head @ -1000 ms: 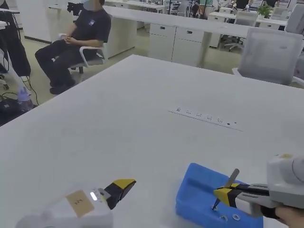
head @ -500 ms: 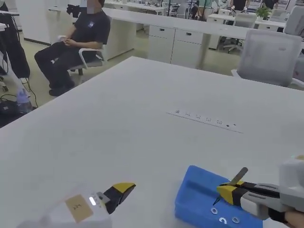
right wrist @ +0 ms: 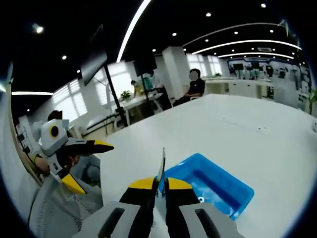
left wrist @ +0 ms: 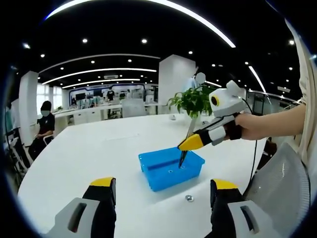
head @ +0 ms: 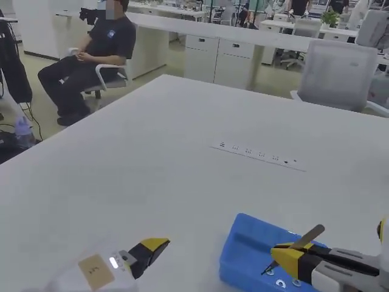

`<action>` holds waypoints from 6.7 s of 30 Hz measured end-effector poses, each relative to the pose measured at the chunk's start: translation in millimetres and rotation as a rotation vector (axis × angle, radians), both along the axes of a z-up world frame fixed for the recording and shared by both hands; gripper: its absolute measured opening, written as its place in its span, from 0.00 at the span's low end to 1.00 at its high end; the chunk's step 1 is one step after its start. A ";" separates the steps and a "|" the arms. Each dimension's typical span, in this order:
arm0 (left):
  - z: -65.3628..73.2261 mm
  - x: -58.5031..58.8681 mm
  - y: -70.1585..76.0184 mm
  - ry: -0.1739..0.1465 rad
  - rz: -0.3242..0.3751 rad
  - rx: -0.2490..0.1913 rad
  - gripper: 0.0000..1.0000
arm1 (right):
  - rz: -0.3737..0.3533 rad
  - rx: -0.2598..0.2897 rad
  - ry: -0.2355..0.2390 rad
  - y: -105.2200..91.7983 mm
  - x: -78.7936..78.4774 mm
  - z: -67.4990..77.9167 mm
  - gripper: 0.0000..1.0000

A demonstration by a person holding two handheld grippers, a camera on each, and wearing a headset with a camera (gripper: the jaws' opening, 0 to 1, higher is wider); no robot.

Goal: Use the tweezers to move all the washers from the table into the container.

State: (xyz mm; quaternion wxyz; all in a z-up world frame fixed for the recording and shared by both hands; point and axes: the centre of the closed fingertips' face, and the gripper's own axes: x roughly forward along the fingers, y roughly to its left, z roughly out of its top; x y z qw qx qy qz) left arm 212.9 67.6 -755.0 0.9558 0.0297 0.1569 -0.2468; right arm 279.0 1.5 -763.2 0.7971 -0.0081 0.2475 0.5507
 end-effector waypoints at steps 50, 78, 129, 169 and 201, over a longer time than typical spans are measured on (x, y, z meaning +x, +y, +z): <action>-0.4 -0.7 1.1 0.001 -0.001 0.012 0.77 | 0.102 -0.159 0.071 -0.7 -36.4 -68.4 0.03; -0.4 -0.7 1.1 -0.001 0.000 0.009 0.77 | 0.062 -0.048 -0.013 2.8 -12.1 -5.5 0.03; -0.3 -0.9 2.0 -0.001 0.003 0.009 0.76 | 0.009 -0.175 0.044 9.9 67.6 -60.4 0.03; -1.7 -0.7 0.6 0.002 -0.006 0.008 0.76 | -0.016 -0.097 0.004 -5.1 46.5 -25.2 0.04; -3.7 -3.3 -2.8 0.012 -0.020 0.020 0.75 | 0.099 -0.152 0.138 -4.3 -39.9 -61.4 0.03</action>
